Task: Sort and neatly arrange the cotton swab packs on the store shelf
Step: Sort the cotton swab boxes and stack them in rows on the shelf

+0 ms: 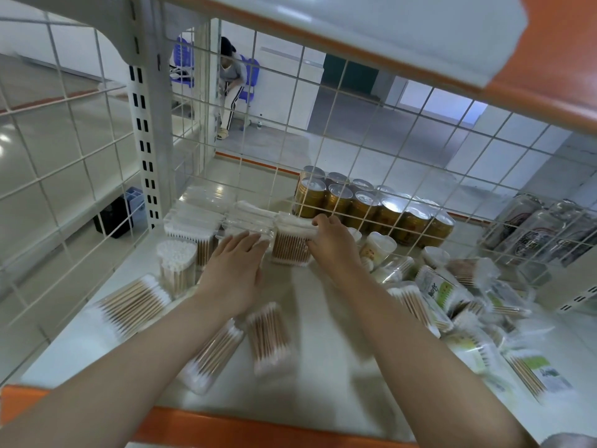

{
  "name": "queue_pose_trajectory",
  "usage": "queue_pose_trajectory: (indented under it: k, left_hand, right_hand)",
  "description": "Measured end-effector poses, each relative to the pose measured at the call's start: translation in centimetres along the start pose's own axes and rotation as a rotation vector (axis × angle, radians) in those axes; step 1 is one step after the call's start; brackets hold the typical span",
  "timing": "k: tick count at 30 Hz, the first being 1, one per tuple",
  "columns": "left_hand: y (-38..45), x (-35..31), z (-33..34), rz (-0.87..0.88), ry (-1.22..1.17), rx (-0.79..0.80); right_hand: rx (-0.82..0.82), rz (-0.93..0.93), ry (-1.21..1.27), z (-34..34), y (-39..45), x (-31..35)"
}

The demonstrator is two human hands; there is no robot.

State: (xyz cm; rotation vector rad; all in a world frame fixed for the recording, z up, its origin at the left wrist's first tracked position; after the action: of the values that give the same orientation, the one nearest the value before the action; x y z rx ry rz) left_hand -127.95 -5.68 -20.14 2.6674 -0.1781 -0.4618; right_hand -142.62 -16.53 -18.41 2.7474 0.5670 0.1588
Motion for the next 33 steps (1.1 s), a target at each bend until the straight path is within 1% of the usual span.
queue_pose_trajectory:
  k: [6, 10, 16, 19, 26, 33]
  left_hand:
    - [-0.6, -0.4, -1.0, 0.001, -0.010, -0.011]
    - [-1.2, -1.4, -1.6, 0.033, -0.053, -0.028]
    - [-1.7, -3.4, -1.8, 0.040, -0.101, 0.060]
    - [-1.9, -4.9, -1.6, 0.005, -0.154, 0.105]
    - [-2.8, -8.6, -0.6, 0.054, -0.205, 0.170]
    - [-3.5, -11.9, 0.5, 0.108, -0.241, 0.233]
  right_hand:
    - [0.016, 0.021, 0.000, -0.3, -0.6, 0.1]
    - [0.016, -0.005, 0.023, -0.9, -2.2, -0.1]
    - [0.015, -0.005, 0.086, -2.3, -5.3, -0.3]
    - [0.000, 0.044, 0.069, -3.7, -6.9, -1.2]
    - [0.015, 0.061, -0.033, -7.2, -10.2, -4.5]
    - [-0.023, 0.172, 0.010, -9.4, -14.2, -7.8]
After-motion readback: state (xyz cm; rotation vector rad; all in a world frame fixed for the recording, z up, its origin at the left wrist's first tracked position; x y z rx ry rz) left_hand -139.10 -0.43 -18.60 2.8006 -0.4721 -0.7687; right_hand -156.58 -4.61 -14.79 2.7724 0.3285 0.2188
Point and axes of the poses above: each hand's wrist, its own y-axis towards the middle knuckle, its own z-axis out of the palm, x = y × z, the point moved 3 cm from there along y, towards the middle knuckle, and after that the axes turned 6 degrees about -y, right-handed, at the moved point
